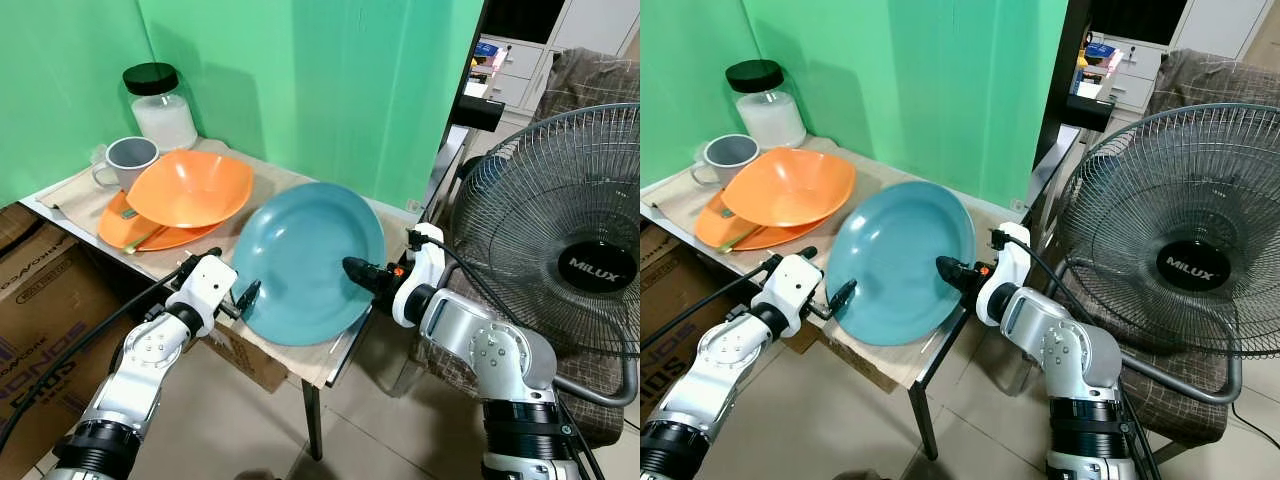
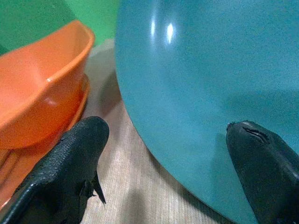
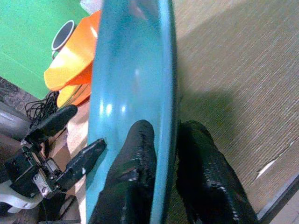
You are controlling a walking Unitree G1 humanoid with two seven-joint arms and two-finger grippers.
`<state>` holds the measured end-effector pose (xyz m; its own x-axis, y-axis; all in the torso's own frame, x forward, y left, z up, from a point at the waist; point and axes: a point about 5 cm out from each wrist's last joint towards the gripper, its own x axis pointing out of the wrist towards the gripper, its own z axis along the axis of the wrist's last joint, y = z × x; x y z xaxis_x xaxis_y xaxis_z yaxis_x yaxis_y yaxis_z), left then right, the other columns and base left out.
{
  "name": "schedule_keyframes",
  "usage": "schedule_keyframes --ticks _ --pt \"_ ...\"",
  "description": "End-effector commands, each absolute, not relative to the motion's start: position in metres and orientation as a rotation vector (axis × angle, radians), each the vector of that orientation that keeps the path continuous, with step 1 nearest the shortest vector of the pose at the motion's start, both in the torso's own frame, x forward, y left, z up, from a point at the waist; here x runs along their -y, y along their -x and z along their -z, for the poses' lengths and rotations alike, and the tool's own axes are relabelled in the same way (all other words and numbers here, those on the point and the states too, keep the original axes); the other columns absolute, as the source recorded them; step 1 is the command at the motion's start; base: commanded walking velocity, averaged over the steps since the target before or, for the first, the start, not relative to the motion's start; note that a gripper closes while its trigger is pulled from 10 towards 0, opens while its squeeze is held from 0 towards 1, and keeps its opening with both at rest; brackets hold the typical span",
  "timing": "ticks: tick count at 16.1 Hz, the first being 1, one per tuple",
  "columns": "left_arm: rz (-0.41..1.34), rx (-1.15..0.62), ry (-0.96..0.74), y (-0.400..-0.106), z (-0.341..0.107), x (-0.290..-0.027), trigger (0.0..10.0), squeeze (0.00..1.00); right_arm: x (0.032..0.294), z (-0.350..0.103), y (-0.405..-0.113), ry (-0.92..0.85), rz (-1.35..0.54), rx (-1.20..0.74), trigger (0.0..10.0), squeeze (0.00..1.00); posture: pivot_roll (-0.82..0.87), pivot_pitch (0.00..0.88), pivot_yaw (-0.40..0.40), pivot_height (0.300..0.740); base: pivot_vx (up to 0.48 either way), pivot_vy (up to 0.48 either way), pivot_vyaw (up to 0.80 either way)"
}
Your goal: Setting the table
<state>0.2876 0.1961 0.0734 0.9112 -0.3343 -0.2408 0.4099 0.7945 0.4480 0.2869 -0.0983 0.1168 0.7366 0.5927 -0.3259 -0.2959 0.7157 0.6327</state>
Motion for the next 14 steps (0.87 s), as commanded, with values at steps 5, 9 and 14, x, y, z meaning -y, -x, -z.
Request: schedule_keyframes --ticks 5,9,14 --pt "0.345 -0.07 -0.459 -0.296 -0.097 -0.201 10.0 1.0 0.101 -0.129 -0.293 -0.611 -0.538 -0.49 0.0 0.0 0.11 0.0 0.008 0.74 0.0 0.0 0.0" --pt "0.373 0.105 -0.298 -0.296 -0.136 -0.189 10.0 1.0 0.106 -0.138 -0.293 -0.616 -0.531 -0.418 0.0 0.0 0.1 0.0 0.013 0.74 0.0 0.0 0.0" --pt "0.477 0.207 -0.231 -0.278 -0.181 -0.17 10.0 0.0 0.14 -0.173 -0.275 -0.493 -0.506 -0.165 0.0 0.0 0.1 0.0 0.015 0.74 0.0 0.0 0.0"
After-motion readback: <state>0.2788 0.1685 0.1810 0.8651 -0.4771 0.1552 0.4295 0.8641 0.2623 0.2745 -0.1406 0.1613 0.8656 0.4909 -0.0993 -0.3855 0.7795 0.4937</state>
